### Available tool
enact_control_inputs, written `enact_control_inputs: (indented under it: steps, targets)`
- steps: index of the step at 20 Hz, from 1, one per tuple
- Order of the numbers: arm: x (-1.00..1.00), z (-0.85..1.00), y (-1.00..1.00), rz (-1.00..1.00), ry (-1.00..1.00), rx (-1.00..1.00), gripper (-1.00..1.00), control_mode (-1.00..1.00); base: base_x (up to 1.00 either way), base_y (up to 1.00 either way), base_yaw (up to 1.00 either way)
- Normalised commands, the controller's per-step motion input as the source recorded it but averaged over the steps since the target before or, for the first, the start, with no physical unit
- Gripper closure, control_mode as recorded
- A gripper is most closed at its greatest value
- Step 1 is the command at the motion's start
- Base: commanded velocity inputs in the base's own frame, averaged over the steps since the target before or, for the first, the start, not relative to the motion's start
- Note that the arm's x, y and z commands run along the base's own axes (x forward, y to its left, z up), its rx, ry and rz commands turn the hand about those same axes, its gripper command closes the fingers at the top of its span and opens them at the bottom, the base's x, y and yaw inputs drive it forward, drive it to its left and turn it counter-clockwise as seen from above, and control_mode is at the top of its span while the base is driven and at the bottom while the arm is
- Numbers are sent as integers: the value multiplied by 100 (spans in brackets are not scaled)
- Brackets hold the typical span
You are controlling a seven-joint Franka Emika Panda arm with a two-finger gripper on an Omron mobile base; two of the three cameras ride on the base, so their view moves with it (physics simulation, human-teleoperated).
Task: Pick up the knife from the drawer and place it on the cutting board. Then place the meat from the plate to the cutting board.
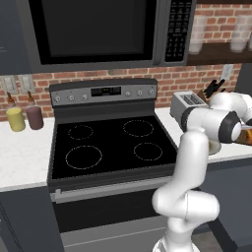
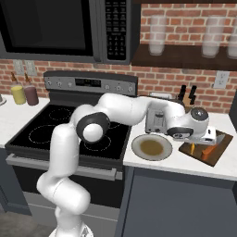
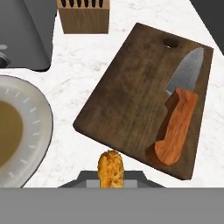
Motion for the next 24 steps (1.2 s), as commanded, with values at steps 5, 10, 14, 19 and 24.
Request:
enact_control_inputs:
  steps: [5,10,14,19,24]
  targets:
    - [35,-18,0,0,-4,0,100,-100,0,0,0]
    - [40,-19,0,0,-2,0,100,-100,0,0,0]
    - [35,-17,0,0,0,0,100,-100,0,0,0]
    - [23,-14,-5,0,0,0,100,-100,0,0,0]
    - [21,-9,-18,-1,0,0,100,-100,0,0,0]
